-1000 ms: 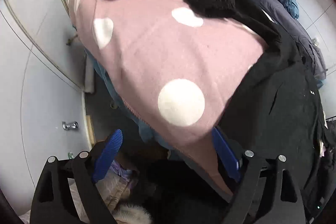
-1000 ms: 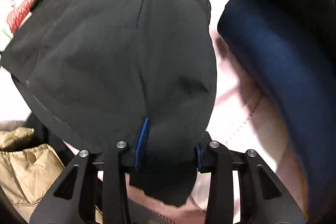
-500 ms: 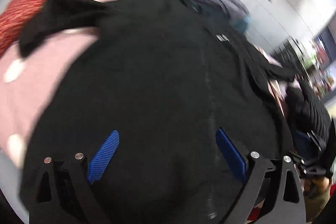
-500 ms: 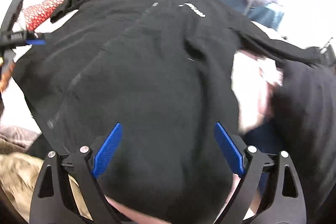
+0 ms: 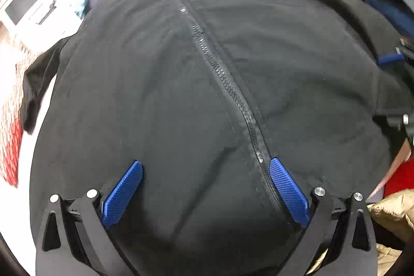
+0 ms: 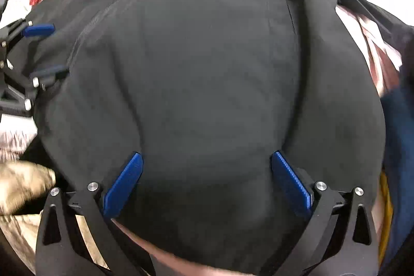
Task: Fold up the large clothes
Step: 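Lay the jacket flat, zipper up, with both tools open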
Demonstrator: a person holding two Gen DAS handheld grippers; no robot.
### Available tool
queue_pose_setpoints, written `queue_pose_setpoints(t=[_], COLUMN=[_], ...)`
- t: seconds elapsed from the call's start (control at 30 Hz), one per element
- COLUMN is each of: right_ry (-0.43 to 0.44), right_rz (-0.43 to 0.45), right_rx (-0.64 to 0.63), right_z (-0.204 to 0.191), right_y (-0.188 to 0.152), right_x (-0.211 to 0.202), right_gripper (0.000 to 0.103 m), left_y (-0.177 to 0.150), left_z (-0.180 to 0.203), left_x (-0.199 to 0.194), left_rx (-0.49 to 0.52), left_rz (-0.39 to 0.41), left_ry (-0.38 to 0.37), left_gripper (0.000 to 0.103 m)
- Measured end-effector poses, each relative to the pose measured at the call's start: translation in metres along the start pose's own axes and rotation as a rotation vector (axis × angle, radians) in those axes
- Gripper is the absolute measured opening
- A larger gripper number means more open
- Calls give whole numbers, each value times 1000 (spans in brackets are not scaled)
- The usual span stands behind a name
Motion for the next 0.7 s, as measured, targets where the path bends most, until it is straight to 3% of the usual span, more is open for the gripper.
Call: queue_pose_setpoints(t=[0.1,0.3,0.5,0.6,0.63,0.7], right_ry=[-12,-37,-47,11,74,112], right_rz=[10,-72,-100,-111,-72,1], right_rx=[39,109,138,202,243,267], right_z=[2,8,12,8,9,18], right_y=[-2,7,16,38,57,87], right_x=[0,12,18,17,9,-8], right_gripper=[99,99,99,98,98,98], left_y=[-4,-2,6,16,20,34], left_z=[-9,-10,-10,-1,-3,-2], left_x=[6,15,23,31,32,28], left_rx=[-141,-137,-144,-173,-191,-251], left_rz=[-69,-151,-164,-203,-211,-187], left_ry=[-48,-46,-40,-33,-27,-57], left_gripper=[97,98,98,97,97,97])
Point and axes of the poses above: each gripper's, at about its wrist camera, not at the fingertips, and x roughly the way its jaws point, z to its right, y to its top, the point moved 10 cm from there along x, roughly the way its jaws point, and after that the axes turned 13 degrees about z, right-handed, at the moved point
